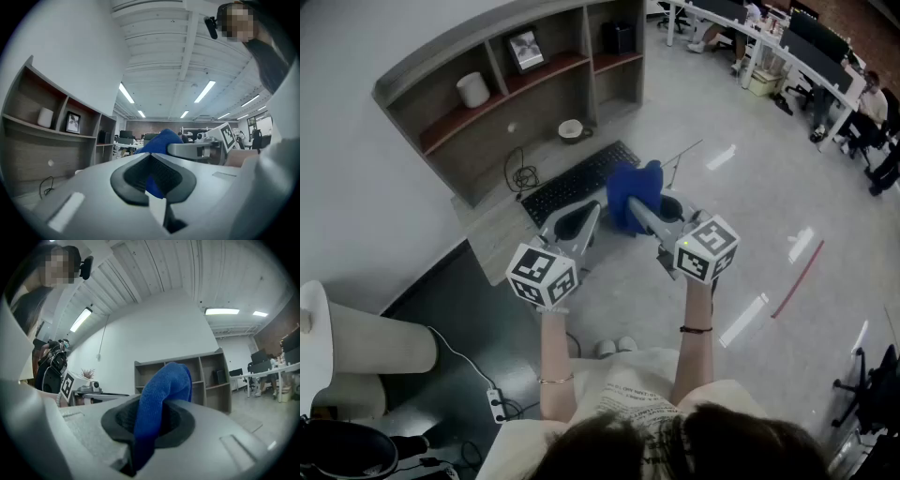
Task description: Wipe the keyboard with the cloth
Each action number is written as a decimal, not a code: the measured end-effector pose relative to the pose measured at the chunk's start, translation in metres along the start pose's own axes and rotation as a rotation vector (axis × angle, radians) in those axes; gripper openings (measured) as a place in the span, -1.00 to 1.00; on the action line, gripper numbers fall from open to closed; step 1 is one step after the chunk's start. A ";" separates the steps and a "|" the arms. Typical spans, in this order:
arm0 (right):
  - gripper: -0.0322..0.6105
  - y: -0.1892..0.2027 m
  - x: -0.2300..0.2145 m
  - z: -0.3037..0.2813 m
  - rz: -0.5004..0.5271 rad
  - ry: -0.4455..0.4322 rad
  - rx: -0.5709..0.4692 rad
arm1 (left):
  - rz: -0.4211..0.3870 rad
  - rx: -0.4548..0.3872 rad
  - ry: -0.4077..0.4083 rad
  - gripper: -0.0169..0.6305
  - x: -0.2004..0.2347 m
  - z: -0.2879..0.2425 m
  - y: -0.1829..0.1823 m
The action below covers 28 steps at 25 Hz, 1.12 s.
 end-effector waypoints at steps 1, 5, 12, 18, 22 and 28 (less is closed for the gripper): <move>-0.72 0.000 0.000 0.000 0.001 0.000 0.001 | 0.001 0.000 0.000 -0.94 0.000 0.000 0.000; -0.72 0.001 -0.001 -0.001 0.005 0.001 0.006 | 0.001 0.001 0.000 -0.94 0.002 0.000 0.002; -0.72 0.005 -0.006 0.001 -0.010 0.013 0.006 | 0.006 0.006 0.004 -0.94 -0.001 -0.003 0.003; -0.72 0.008 -0.014 -0.001 -0.022 0.006 0.005 | 0.011 0.012 -0.018 -0.94 0.002 -0.008 0.007; -0.72 0.010 -0.022 0.001 -0.023 -0.006 0.012 | 0.015 0.015 -0.026 -0.94 0.000 -0.016 0.009; -0.72 0.011 -0.038 0.005 -0.034 -0.008 0.008 | 0.027 0.022 -0.056 -0.94 -0.005 -0.025 0.017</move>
Point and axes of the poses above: the fingertips, and each gripper's own axes: z backward along the fingers, x to its left, y out of its underside, the point moved 6 cm from there along z, backward along the fingers
